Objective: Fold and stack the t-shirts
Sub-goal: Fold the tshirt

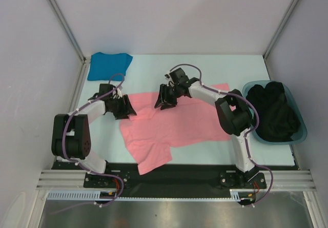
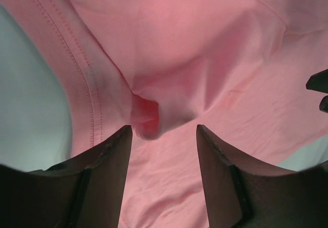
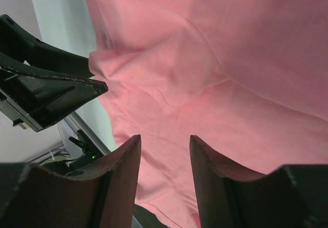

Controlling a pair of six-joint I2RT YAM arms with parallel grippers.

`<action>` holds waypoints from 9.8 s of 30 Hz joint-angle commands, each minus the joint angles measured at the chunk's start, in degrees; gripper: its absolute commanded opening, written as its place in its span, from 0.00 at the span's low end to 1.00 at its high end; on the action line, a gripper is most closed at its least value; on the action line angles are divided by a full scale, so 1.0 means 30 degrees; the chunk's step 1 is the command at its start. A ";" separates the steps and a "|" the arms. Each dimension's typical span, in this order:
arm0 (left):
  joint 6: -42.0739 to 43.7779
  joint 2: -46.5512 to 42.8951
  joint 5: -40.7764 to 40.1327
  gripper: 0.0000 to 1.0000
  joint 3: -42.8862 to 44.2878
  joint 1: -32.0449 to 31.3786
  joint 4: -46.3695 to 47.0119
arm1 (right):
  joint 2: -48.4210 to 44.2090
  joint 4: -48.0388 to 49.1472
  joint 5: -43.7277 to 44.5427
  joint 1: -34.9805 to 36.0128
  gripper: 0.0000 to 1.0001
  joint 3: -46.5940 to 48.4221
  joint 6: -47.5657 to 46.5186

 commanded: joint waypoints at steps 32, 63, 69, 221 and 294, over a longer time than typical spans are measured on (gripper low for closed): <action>-0.4614 0.3458 0.5076 0.22 0.3285 0.1216 0.3048 | 0.3148 0.2598 -0.1970 0.0688 0.55 0.1362 0.1616; -0.3120 0.4571 0.2469 0.22 0.4398 0.1422 0.0707 | 0.6226 1.4321 -0.7036 -0.0572 0.52 0.3062 1.1939; -0.3149 0.4777 0.2468 0.22 0.4720 0.1393 0.0677 | 0.2479 0.6038 -0.4641 -0.0865 0.53 0.1775 0.4820; -0.2564 0.5598 0.1795 0.14 0.5190 0.1393 0.0121 | 0.5905 -0.6307 1.0920 0.3589 0.00 1.2909 -1.0071; -0.3619 0.8642 -0.1573 0.34 0.9320 0.0951 -0.0698 | -0.7421 -0.8475 0.8047 -0.3998 0.47 -0.0831 -0.5384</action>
